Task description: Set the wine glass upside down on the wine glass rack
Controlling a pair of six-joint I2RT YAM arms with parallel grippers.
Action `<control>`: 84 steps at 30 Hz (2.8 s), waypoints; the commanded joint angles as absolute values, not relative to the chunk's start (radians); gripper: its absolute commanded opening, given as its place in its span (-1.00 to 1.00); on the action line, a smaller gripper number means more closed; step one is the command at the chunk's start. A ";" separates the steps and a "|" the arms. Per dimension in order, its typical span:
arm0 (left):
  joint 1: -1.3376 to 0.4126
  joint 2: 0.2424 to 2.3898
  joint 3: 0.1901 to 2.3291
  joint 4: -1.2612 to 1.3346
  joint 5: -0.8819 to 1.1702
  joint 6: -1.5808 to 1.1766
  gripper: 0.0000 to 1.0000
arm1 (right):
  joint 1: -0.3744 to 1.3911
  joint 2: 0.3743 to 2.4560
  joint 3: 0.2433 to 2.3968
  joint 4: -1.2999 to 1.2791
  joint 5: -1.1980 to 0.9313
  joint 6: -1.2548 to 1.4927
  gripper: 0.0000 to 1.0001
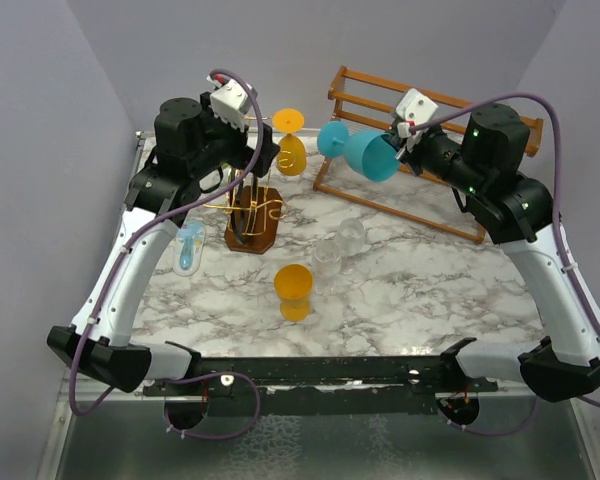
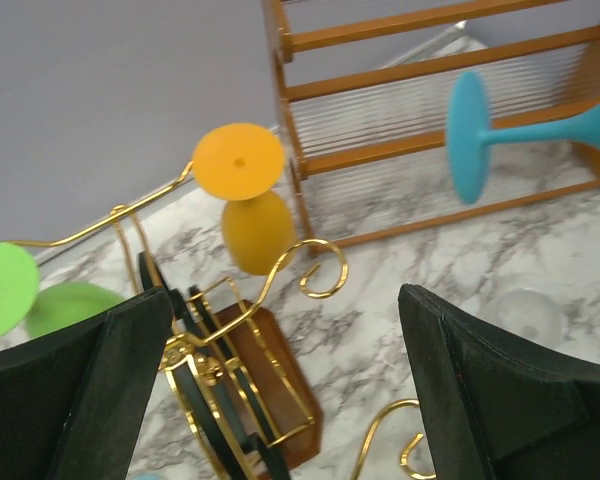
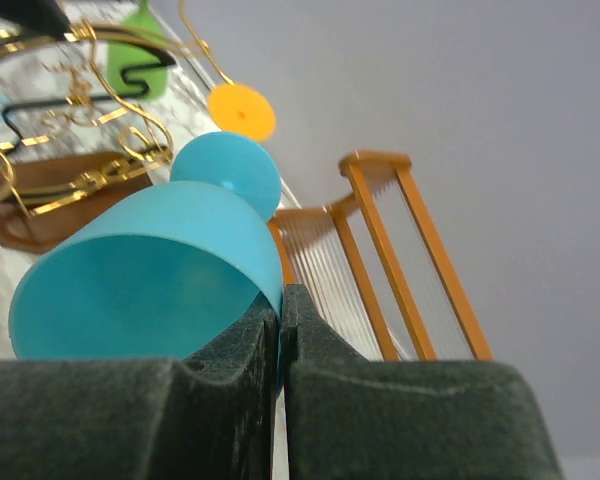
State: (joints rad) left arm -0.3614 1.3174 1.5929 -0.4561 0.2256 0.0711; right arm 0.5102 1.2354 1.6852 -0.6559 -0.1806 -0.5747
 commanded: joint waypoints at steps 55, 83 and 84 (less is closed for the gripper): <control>-0.239 1.271 1.647 -0.471 0.204 0.036 -1.00 | 0.511 1.197 1.615 -0.519 -0.319 -0.396 0.99; -0.227 1.168 1.562 -0.286 -0.717 0.899 -1.00 | 0.509 1.061 1.111 -0.298 -0.231 -0.510 0.99; -0.227 1.165 1.540 -0.265 -0.739 0.928 -1.00 | 0.510 1.057 1.103 -0.297 -0.237 -0.505 0.99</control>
